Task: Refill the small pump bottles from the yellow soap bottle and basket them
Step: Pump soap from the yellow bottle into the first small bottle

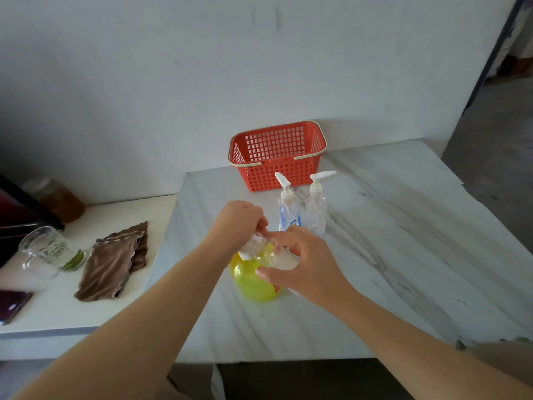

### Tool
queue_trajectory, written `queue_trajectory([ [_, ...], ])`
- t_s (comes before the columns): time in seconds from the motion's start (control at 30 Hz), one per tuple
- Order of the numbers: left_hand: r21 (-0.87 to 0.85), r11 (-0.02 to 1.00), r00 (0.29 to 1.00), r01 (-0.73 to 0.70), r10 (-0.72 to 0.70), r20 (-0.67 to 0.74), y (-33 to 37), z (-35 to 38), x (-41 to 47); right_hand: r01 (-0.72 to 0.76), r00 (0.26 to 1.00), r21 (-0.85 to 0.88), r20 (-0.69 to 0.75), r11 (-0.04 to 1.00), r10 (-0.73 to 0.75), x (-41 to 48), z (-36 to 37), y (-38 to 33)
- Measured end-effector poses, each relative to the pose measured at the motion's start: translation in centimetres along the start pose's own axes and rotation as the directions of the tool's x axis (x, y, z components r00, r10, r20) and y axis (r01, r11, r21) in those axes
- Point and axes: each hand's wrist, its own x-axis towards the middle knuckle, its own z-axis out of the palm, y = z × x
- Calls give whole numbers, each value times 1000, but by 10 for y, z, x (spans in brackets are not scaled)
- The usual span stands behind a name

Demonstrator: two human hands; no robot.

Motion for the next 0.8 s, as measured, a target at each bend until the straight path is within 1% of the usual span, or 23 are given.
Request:
queue_trajectory([
  [0.13,-1,999,999,-52,52,-8,3,-3,1,11,1000,-9,2,1000,-11,1,-1,-2],
  [0.23,-10,1000,999,-30,30,-11,-1,-1,1,10,1000,-6,12,1000,-10,1,-1,1],
  [0.37,17,999,999,-40,40,-34,-4,4,2,-7,1000,5,12,1000,7,1,1,6],
  [0.5,36,999,999,-36,37,-27,-5,6,2,-22,1000,28,9,999,21,-1,3,7],
  [0.63,15,1000,999,-20,21,-33,-2,3,0,-13,1000,20,10,1000,12,-1,0,1],
  [0.8,14,998,998,-58,58,-32,3,-1,1,10,1000,9,2,1000,-10,2,-4,-4],
])
